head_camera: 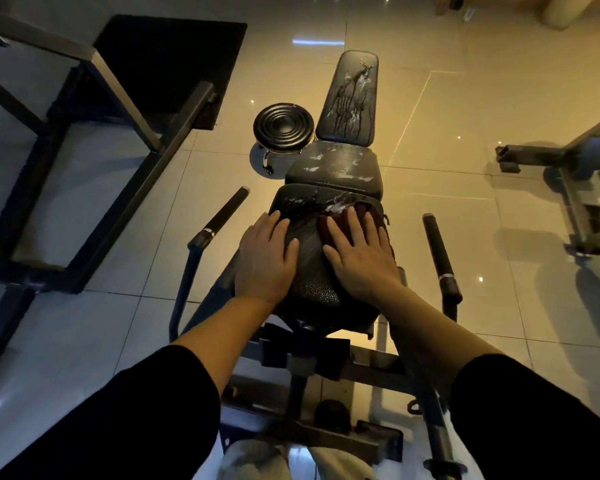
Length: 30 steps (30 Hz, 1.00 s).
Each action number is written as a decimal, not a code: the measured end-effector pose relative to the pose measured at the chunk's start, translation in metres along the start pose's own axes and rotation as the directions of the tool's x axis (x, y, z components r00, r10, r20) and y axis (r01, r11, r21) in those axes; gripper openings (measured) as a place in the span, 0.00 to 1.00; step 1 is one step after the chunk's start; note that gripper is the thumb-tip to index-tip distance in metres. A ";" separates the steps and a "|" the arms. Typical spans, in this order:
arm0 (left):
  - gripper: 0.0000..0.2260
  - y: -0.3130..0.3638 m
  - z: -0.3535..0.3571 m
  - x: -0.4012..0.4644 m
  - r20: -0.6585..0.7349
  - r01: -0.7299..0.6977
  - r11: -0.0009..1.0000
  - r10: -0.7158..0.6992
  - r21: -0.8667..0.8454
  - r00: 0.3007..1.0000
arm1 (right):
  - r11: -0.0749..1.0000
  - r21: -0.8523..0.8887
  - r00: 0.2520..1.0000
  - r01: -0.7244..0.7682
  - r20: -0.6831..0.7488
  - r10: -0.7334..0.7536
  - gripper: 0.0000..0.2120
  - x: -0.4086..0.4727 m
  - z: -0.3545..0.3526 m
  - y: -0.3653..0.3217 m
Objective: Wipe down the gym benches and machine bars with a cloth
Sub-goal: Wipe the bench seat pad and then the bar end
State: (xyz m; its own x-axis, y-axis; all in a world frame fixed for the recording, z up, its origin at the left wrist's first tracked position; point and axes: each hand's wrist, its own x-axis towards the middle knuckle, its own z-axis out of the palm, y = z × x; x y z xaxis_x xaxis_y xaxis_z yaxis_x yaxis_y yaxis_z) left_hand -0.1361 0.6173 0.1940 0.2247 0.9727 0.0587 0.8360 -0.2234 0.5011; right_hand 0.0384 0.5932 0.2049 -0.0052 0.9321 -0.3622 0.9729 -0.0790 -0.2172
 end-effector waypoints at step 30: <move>0.29 0.000 0.005 0.004 0.043 0.070 0.997 -0.072 0.033 0.997 | 0.987 -0.081 0.990 0.140 0.046 -0.136 0.28 0.094 -0.015 0.009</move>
State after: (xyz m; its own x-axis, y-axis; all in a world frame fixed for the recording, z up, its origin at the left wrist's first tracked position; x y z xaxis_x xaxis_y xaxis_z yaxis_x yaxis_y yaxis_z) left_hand -0.1327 0.6205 0.1903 0.1852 0.9826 -0.0143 0.8660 -0.1563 0.4750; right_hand 0.0503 0.6858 0.1828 -0.1483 0.9169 -0.3705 0.9781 0.0807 -0.1918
